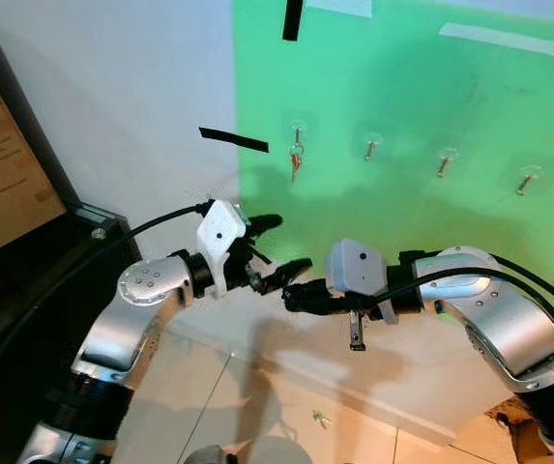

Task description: Hang keys on a hook

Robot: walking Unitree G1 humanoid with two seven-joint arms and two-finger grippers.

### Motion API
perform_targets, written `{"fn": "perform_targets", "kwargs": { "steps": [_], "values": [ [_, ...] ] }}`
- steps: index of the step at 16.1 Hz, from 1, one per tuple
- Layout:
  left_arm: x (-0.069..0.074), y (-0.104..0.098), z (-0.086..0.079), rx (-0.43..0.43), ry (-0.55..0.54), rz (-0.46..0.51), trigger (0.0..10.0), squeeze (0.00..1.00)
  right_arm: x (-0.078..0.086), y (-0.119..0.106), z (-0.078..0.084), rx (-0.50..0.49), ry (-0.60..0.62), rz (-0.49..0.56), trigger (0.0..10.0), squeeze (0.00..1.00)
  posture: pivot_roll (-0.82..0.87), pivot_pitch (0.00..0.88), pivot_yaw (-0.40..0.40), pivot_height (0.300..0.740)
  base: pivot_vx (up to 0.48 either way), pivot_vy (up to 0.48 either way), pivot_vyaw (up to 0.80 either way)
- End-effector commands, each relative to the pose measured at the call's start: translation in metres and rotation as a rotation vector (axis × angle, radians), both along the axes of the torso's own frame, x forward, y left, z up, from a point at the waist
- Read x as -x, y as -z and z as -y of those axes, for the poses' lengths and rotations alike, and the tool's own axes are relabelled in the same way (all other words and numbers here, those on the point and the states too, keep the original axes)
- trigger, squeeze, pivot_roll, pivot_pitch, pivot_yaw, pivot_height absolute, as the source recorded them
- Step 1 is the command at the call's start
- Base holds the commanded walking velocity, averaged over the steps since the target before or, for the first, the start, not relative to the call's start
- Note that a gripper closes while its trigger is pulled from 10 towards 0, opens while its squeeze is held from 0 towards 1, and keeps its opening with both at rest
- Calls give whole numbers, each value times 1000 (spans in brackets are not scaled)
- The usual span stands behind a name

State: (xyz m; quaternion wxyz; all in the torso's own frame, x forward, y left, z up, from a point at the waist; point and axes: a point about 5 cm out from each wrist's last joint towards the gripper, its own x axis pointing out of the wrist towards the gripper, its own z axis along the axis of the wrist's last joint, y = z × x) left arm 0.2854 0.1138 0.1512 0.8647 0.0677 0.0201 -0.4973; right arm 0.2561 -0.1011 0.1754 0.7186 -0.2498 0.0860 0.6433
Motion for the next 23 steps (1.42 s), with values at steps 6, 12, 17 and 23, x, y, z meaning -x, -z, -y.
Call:
{"fn": "perform_targets", "kwargs": {
  "steps": [6,12,17,23],
  "values": [
    [14,8,-8,-64,83,-66,10000,82,-4,-5,2,10,-3,27,10000,0,-38,0,-1,740,0,0,0],
    [2,-2,-29,-43,-82,11,10000,78,-7,-1,7,5,50,28,10000,0,-31,0,-5,740,0,0,0],
    [4,-4,-53,-78,-150,26,10000,75,-12,-1,19,-59,165,35,10000,0,-28,0,-6,740,0,0,0],
    [30,-4,-35,-103,-53,45,10000,86,-61,-33,36,-321,623,107,10000,0,-30,0,-1,740,0,0,0]
  ]
}}
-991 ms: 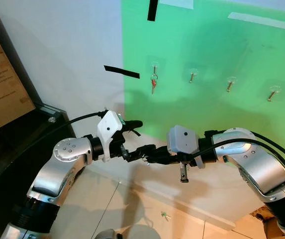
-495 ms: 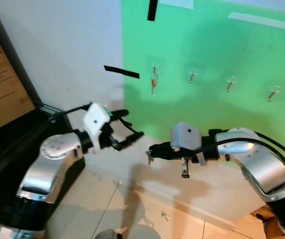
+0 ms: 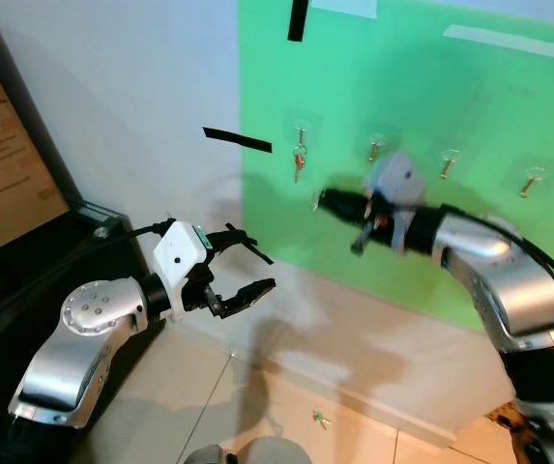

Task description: Hang keys on a hook

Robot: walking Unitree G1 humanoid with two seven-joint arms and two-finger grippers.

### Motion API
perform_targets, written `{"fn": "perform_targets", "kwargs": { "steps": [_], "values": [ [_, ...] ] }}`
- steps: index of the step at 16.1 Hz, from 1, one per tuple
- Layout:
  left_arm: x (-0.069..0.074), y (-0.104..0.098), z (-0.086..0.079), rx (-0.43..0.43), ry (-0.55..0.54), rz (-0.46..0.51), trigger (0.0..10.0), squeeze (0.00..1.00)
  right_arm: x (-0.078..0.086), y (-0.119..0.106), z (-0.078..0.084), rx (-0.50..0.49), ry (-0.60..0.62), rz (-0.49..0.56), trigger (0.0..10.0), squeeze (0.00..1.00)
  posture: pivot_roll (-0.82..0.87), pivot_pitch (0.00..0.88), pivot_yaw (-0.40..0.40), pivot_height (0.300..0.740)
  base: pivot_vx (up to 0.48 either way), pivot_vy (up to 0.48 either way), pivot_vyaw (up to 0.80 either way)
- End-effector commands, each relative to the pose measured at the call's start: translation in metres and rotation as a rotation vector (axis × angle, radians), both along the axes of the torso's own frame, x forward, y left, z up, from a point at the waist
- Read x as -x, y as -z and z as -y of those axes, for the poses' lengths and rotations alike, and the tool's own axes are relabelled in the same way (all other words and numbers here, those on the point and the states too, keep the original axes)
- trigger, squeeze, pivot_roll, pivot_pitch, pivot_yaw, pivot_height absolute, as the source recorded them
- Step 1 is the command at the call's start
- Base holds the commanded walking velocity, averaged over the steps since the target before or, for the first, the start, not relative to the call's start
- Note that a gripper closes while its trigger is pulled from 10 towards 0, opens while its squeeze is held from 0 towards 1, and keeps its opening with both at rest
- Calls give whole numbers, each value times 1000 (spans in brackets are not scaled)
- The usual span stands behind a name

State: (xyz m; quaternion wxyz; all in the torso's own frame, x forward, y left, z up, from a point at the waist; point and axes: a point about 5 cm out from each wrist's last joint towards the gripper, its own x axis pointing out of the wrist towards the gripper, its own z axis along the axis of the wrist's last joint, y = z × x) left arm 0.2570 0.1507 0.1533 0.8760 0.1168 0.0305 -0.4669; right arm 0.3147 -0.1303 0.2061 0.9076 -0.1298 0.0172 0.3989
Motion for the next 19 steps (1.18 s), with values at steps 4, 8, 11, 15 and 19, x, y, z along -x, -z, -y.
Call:
{"fn": "perform_targets", "kwargs": {
  "steps": [4,8,11,15,19],
  "values": [
    [2,-2,2,-3,-10,10,10000,86,-11,-14,8,-115,107,-9,10000,0,-29,0,-3,740,0,0,0],
    [3,-1,2,-10,-19,-1,10000,86,-16,-14,15,-138,197,-76,10000,0,-32,0,0,740,0,0,0],
    [4,0,3,-14,-15,-3,10000,90,-14,-12,18,-159,217,-127,10000,0,-32,0,-1,740,0,0,0],
    [6,1,4,-13,-11,-12,10000,90,-4,-12,20,-194,186,-171,10000,0,-35,0,-1,740,0,0,0],
    [7,2,4,-18,-6,-14,10000,90,-4,-17,24,-242,203,-179,10000,0,-34,0,-1,740,0,0,0]
  ]
}}
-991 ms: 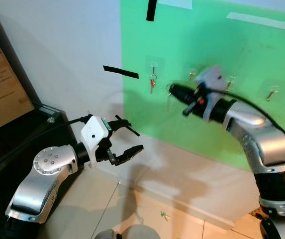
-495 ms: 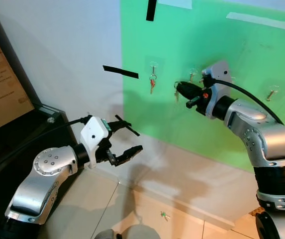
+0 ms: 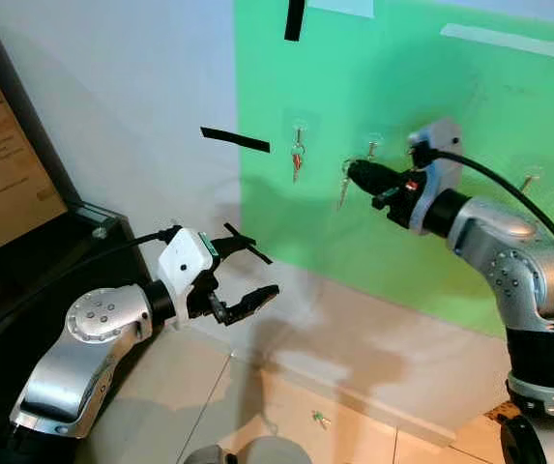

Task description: Hang keys on a hook

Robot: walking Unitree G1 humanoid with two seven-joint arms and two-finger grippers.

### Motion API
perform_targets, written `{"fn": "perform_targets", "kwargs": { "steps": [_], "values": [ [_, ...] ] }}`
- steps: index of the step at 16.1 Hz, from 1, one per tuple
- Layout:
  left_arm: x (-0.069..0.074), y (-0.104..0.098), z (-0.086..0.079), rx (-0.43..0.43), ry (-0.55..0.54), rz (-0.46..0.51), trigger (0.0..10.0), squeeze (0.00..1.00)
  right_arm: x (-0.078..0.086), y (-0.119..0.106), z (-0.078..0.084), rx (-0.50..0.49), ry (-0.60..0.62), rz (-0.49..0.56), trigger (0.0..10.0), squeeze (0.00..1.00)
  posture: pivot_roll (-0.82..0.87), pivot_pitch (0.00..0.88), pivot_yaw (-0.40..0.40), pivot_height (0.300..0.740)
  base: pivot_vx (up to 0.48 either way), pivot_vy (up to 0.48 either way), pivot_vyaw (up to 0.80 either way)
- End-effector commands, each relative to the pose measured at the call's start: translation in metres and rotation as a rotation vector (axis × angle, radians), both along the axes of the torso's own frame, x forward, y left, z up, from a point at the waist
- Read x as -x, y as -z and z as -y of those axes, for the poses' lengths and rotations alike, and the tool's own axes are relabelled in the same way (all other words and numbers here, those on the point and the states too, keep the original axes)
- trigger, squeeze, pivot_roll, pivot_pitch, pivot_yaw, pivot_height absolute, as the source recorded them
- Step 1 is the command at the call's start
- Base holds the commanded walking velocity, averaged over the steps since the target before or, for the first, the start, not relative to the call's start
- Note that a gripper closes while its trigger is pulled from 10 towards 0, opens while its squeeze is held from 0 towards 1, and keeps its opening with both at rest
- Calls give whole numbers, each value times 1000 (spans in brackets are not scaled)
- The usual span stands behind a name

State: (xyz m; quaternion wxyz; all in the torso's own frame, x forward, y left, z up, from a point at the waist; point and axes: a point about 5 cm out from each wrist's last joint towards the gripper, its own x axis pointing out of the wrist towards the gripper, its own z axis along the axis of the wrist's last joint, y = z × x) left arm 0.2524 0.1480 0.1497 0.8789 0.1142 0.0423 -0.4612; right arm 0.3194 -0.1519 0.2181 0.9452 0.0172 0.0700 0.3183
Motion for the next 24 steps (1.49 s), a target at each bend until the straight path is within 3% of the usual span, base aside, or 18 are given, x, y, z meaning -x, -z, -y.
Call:
{"fn": "perform_targets", "kwargs": {
  "steps": [1,5,10,17,19,24],
  "values": [
    [2,-1,1,-13,10,8,10000,90,0,-6,3,-17,15,10,10000,0,-34,0,-2,740,0,0,0],
    [2,-2,1,-14,10,12,10000,90,-5,-9,6,-82,70,-4,10000,0,-32,0,-1,740,0,0,0],
    [0,-4,1,-16,8,13,10000,94,-14,-2,12,-79,167,-42,10000,0,-26,0,-4,740,0,0,0],
    [-1,-5,2,-14,14,11,10000,90,-17,0,36,-115,306,-64,10000,0,-39,0,10,740,0,0,0],
    [-2,-5,3,-14,16,11,10000,90,-15,3,35,-108,296,-79,10000,0,-41,0,10,740,0,0,0],
    [-3,-6,3,-16,15,14,10000,94,-12,16,15,-85,229,-121,10000,0,-35,0,8,740,0,0,0]
  ]
}}
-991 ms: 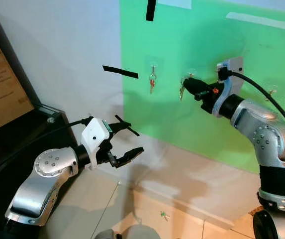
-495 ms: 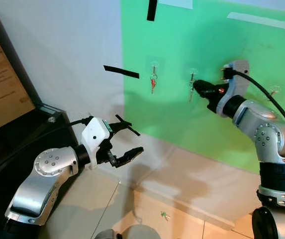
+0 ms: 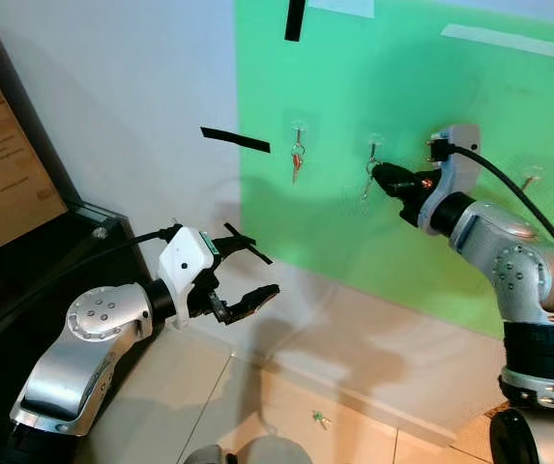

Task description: Hang keys on a hook

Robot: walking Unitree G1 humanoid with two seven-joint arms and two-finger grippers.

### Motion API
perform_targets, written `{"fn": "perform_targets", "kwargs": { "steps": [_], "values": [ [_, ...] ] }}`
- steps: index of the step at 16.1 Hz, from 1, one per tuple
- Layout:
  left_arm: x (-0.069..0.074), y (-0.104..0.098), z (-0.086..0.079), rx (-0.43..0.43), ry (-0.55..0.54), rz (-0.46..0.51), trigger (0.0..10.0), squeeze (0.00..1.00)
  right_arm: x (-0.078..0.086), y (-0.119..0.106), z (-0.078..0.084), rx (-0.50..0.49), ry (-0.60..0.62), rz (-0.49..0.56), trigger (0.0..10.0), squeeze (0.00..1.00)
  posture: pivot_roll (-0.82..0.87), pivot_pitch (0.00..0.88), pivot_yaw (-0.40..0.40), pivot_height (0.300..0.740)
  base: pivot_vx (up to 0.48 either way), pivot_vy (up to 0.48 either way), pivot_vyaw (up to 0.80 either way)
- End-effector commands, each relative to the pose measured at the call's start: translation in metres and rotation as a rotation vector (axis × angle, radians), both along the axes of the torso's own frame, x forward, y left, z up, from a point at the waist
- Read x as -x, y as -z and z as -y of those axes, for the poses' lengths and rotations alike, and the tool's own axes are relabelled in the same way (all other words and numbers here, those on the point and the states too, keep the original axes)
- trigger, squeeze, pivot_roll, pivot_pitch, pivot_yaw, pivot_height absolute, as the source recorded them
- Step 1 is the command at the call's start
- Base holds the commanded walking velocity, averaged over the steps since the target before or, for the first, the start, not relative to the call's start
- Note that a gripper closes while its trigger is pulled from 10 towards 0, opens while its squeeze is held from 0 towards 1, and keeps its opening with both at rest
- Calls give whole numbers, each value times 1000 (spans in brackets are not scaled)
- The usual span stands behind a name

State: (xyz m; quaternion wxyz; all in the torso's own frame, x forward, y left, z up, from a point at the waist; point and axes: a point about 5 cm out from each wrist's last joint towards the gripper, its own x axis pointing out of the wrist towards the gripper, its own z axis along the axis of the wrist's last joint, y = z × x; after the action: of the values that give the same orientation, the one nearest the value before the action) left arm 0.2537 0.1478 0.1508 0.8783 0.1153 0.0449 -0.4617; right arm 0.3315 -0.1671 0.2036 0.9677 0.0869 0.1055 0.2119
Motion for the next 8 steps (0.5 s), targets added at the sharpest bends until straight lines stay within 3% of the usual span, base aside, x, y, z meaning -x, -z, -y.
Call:
{"fn": "perform_targets", "kwargs": {
  "steps": [1,8],
  "values": [
    [-2,-5,3,-12,13,19,10000,98,-1,2,-3,7,-2,-9,10000,0,-33,0,6,740,0,0,0],
    [-4,-6,4,-10,4,27,10000,90,-5,2,-10,-6,16,8,10000,0,-33,0,4,740,0,0,0]
  ]
}}
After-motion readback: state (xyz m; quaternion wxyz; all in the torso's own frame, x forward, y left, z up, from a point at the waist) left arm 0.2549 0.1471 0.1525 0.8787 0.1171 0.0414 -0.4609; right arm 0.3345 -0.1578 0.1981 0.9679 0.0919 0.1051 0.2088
